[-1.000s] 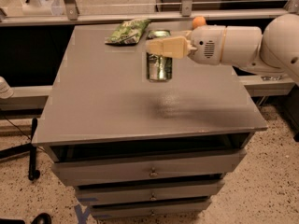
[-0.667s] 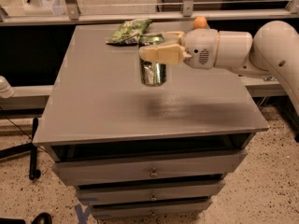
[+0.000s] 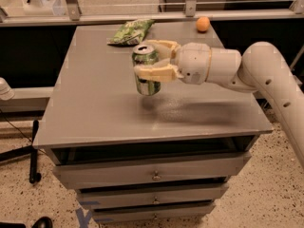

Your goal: Place green can upright

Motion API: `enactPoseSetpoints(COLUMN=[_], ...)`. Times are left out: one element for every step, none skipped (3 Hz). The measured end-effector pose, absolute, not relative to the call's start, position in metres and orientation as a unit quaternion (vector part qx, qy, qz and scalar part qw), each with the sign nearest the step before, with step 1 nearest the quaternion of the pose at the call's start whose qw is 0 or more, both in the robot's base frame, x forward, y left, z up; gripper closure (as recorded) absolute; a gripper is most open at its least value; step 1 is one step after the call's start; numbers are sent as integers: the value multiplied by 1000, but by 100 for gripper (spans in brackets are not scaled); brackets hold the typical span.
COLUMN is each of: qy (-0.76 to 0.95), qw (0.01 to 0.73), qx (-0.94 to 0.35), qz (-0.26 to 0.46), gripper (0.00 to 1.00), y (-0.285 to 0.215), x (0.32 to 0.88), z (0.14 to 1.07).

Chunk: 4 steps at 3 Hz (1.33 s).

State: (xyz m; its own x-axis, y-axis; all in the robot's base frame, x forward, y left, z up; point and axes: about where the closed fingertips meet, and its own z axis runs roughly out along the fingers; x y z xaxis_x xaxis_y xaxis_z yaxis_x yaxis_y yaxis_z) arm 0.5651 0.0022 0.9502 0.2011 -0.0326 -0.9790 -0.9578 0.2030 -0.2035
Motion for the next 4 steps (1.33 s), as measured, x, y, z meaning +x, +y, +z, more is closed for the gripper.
enactPoseSetpoints(qy=[472, 468, 474, 479], qw=[625, 632, 628, 624], qx=[-503, -502, -507, -511], qz=[365, 359, 352, 347], gripper=[100, 82, 58, 35], y=[1, -1, 0, 0], x=[565, 568, 570, 571], z=[935, 925, 919, 915])
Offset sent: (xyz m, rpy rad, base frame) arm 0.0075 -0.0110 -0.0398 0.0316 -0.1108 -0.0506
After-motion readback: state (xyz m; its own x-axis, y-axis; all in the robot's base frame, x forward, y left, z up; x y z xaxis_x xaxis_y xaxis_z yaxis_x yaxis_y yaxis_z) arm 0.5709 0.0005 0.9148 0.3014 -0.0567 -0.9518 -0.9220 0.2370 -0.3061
